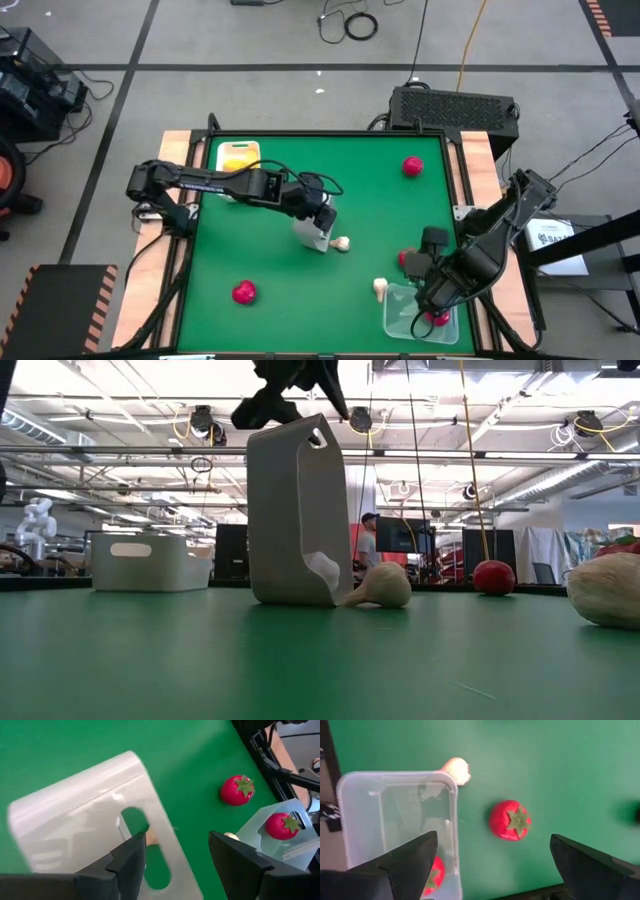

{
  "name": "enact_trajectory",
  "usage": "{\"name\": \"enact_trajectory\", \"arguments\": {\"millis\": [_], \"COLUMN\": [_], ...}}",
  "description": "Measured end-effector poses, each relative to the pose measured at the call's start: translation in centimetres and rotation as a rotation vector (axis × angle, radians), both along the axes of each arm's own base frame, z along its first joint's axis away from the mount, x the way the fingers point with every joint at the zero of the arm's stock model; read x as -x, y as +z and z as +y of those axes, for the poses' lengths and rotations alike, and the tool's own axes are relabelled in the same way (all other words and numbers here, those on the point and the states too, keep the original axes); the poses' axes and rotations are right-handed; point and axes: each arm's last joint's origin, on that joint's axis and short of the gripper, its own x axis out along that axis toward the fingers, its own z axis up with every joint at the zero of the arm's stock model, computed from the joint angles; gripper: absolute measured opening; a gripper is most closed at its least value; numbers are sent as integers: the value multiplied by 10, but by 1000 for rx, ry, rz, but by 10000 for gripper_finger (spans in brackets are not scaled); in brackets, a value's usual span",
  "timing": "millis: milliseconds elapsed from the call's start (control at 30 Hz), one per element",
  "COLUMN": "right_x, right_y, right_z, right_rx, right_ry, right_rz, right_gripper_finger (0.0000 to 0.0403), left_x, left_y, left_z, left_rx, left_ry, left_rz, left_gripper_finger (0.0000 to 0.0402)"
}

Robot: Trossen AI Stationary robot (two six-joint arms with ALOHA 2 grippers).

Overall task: Sort produce into baskets
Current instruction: Adjust the gray bin

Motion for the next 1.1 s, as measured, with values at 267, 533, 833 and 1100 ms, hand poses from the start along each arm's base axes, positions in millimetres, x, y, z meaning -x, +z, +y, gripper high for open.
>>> {"name": "enact_trajectory", "arguments": {"millis": [267, 533, 833, 1100], "right_x": [2, 3, 2, 4], "right_y": [0, 0, 0, 0], "right_z": [-2, -3, -2, 1], "right_rx": [32, 40, 26, 13], "right_ry": [50, 59, 36, 5], "right_rz": [31, 39, 25, 14], "right_gripper_finger": [377, 377, 377, 377], "left_x": [-6, -7, -7, 0], "left_y": [-8, -11, -12, -1], "left_z": [0, 0, 0, 6], "left_rx": [10, 0, 19, 37], "left_ry": [20, 20, -57, -118], "left_rz": [12, 25, 33, 11], "left_gripper_finger": [219, 139, 60, 52]}}
